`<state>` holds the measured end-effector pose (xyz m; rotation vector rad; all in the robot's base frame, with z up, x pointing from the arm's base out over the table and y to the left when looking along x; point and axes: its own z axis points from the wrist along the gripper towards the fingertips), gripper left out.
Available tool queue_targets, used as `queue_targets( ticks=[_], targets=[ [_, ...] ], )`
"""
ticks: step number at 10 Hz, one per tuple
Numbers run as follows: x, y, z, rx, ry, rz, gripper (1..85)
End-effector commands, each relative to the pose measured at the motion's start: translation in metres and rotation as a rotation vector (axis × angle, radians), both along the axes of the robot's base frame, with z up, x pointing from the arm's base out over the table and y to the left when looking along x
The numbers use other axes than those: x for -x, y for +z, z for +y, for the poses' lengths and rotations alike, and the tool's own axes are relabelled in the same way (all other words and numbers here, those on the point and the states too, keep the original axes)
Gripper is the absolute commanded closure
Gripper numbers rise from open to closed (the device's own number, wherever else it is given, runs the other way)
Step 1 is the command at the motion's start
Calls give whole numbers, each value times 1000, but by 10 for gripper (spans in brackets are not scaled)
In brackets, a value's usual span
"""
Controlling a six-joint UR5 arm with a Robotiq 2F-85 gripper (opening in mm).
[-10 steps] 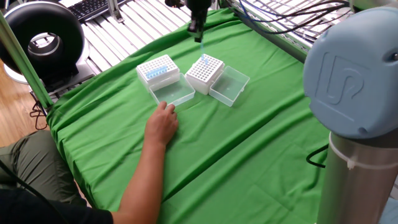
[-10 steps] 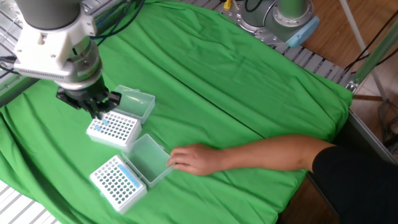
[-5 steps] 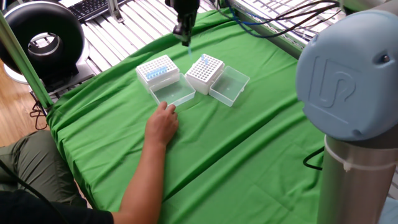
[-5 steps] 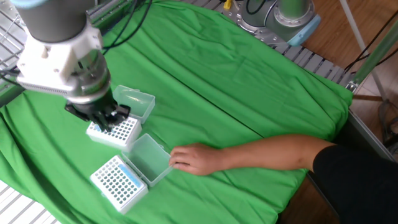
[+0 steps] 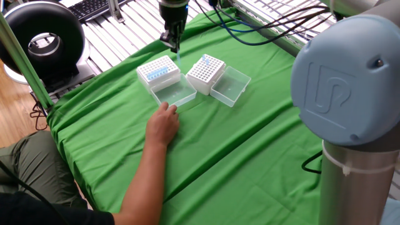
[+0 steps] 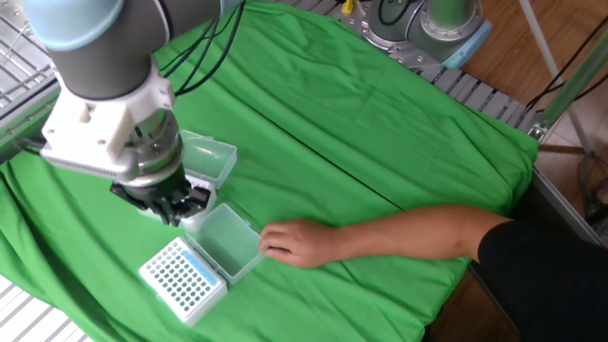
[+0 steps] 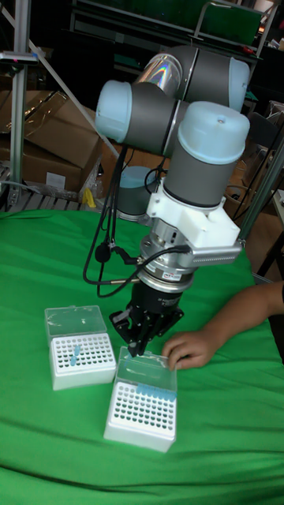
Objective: Insert a medium pipette tip into the holder for medium pipette tips
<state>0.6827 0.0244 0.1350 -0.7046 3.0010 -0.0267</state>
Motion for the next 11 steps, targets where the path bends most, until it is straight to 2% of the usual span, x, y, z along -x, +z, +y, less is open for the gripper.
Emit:
queue_targets(
  ticks=[1, 5, 11],
  targets=[
    [-14, -5, 12, -23, -13, -27, 760],
    [-27, -7, 20, -22, -24, -46, 760],
    [-29, -10, 25, -25, -38, -54, 763]
  ],
)
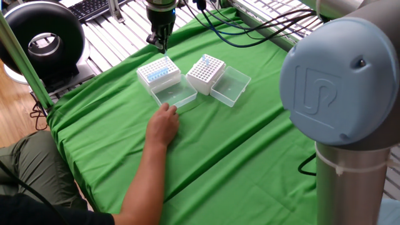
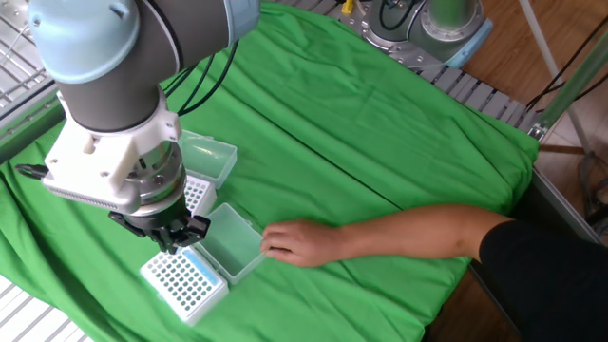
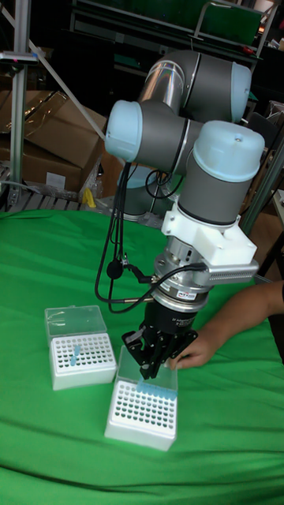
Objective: Insert a medium pipette tip into the holder for medium pipette tips
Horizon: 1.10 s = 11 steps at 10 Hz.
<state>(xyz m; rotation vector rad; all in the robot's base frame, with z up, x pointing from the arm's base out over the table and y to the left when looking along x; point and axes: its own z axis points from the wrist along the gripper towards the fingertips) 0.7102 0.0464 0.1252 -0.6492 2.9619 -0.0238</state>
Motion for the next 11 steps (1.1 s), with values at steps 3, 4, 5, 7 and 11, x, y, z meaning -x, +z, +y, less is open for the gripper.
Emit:
queue_targets(
  ticks=[3, 4, 5, 7, 11],
  targets=[
    [1, -2, -1, -9, -2, -6, 763],
    [2, -3, -1, -11, -2, -7, 763],
    [2, -5, -1, -11, -2, -10, 763],
    [4, -8, -2, -11, -2, -15, 763],
    [3, -15, -3, -12, 0, -30, 763]
  ],
)
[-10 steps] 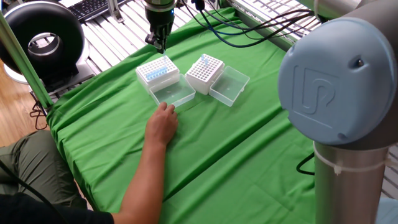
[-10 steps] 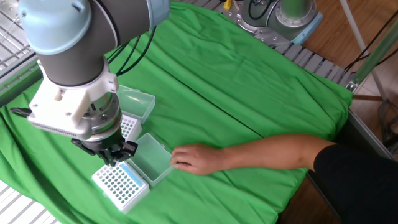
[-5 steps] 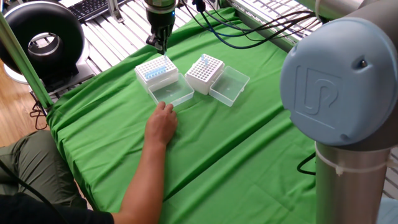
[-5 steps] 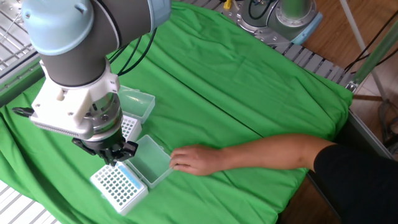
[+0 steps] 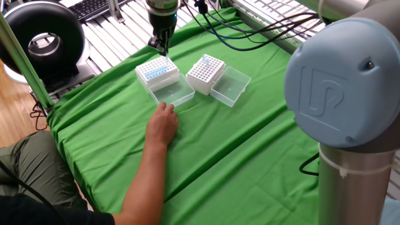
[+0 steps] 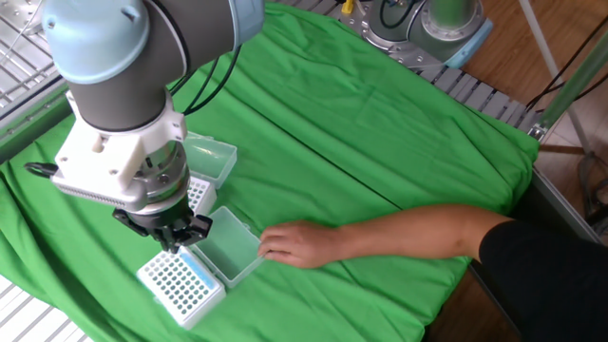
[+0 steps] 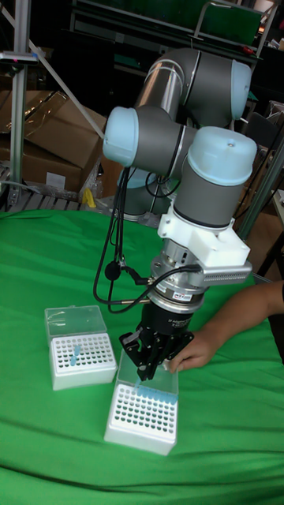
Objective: Insert a medium pipette tip into the holder for medium pipette tips
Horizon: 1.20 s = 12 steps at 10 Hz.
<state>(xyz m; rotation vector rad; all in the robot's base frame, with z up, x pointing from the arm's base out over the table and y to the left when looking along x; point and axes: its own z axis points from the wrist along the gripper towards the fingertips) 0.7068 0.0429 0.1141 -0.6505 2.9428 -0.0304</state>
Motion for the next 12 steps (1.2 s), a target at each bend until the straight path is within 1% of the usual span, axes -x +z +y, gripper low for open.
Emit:
queue_targets(
  ticks=[1, 2, 3, 4, 5, 6, 8, 9, 11, 12],
  targets=[
    [-1, -6, 0, -11, -3, -14, 763],
    [0, -9, 0, -14, -3, -17, 763],
    [5, -12, -1, -13, 2, -1, 750],
    [11, -15, 4, -38, 28, 20, 590],
    [15, -17, 2, -36, 44, 34, 523],
    [17, -17, -2, -22, 48, 40, 500],
    [20, -17, -10, -8, 49, 42, 503],
    [22, -16, -20, 9, 52, 44, 523],
    [31, -14, -54, 44, 89, 53, 530],
    [38, -14, -71, 58, 92, 54, 533]
  ],
)
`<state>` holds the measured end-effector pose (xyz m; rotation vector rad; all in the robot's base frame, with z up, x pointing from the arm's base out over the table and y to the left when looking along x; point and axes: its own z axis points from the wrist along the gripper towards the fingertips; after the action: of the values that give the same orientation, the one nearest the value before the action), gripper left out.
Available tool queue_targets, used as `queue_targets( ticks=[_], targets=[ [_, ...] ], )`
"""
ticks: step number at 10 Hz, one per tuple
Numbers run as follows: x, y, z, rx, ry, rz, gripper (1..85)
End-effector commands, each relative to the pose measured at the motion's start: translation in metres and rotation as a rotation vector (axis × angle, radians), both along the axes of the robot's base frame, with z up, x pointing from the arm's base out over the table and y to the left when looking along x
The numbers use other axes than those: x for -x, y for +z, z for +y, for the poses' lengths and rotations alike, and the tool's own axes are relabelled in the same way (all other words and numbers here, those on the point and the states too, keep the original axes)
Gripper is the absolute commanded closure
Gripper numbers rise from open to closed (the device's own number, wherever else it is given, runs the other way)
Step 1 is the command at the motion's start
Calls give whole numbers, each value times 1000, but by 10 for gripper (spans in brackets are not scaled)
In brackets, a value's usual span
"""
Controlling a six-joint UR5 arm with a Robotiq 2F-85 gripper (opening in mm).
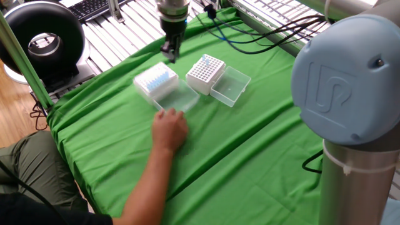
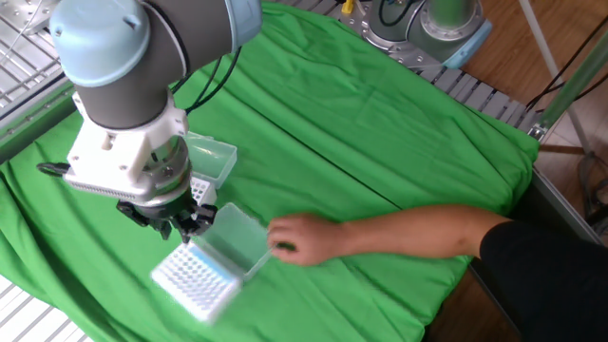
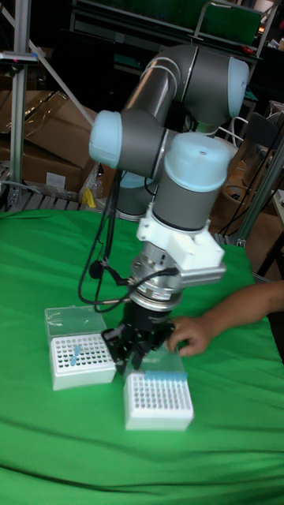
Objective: Insert a medium pipette tip into the holder for medium pipette tips
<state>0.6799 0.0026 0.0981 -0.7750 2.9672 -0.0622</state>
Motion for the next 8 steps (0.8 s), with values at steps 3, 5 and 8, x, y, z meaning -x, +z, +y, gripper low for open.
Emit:
queue_targets(
  ticks=[3, 5, 8],
  targets=[
    [30, 0, -68, 45, -14, 8, 537],
    [38, -6, -93, 52, -15, 0, 543],
    [53, -17, -105, 39, -29, 5, 540]
  ],
)
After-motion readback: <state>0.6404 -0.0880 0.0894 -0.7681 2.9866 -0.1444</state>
